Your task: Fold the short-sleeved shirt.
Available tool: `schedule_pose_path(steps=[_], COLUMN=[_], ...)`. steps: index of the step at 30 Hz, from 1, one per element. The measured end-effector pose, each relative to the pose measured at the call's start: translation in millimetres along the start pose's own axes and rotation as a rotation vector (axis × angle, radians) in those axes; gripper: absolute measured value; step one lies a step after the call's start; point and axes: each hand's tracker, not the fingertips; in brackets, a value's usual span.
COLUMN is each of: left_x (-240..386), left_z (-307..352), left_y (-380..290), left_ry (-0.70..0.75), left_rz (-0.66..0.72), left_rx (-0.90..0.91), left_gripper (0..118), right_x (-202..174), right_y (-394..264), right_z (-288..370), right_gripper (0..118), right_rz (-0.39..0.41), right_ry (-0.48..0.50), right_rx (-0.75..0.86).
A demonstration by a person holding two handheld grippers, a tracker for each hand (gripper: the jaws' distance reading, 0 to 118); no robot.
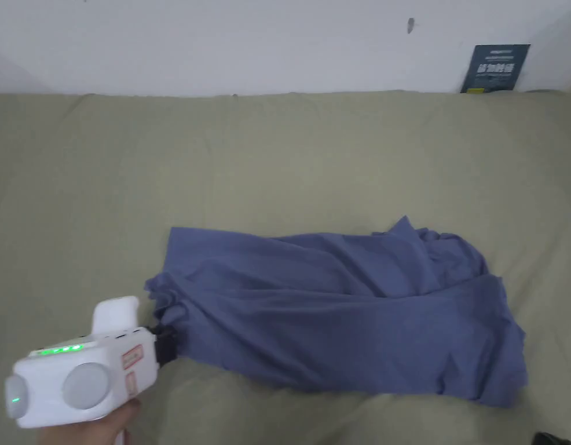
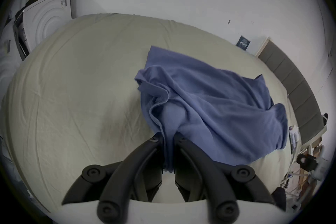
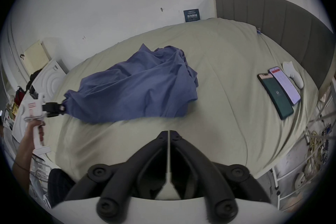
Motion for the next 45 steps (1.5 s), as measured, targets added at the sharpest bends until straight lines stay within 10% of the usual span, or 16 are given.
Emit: schedule_pose_path(steps=[3,10,13,14,15,30,38,39,42,45], left_x=[6.2,15.7,14.3,15.1,12.7,23.2,-5.0,-13.2,-20.1,-17.5], left_z=[5.1,5.3,5.0,4.0,1.0,120.0,96.9,86.2,89.6,123.1], left_y=[3.6,0.8,-0.8,-2.0,-2.2,-25.3,-93.3,-102.4,-113.9,-138.7], left_ry=[0.006,0.009,0.01,0.002,0.004,-0.032,0.034,0.026,0.086,0.081], left_rz=[-0.027,-0.024,-0.022,-0.024,-0.038,-0.151,-0.067,-0.066,-0.021,-0.087], left_rx=[-0.006,-0.028,-0.031,-0.038,-0.057,-0.027,-0.17,-0.153,-0.097,0.097], left_gripper=[9,9,9,9,9,9,10,17,118,118], right_x=[11.7,21.4,10.9,-2.1,-7.5,10.1,41.2,44.9,49.6,42.3], right_y=[19.7,57.5,53.3,52.9,55.2,79.5,5.0,-2.8,-13.4,-15.3], right_z=[-40.1,-125.9,-148.6,-141.4,-131.9,17.6,-8.6,-13.4,-6.9,37.9], right_gripper=[118,116,47,19,9,10,11,20,116,118], right_rz=[-0.034,0.026,0.094,0.216,0.203,0.028,-0.046,-0.077,-0.077,-0.115], right_ry=[-0.006,-0.085,-0.002,-0.231,-0.084,0.129,0.185,0.212,0.16,0.299], right_rx=[-0.043,-0.119,-0.296,-0.205,-0.146,-0.152,-0.279,-0.246,-0.149,-0.031])
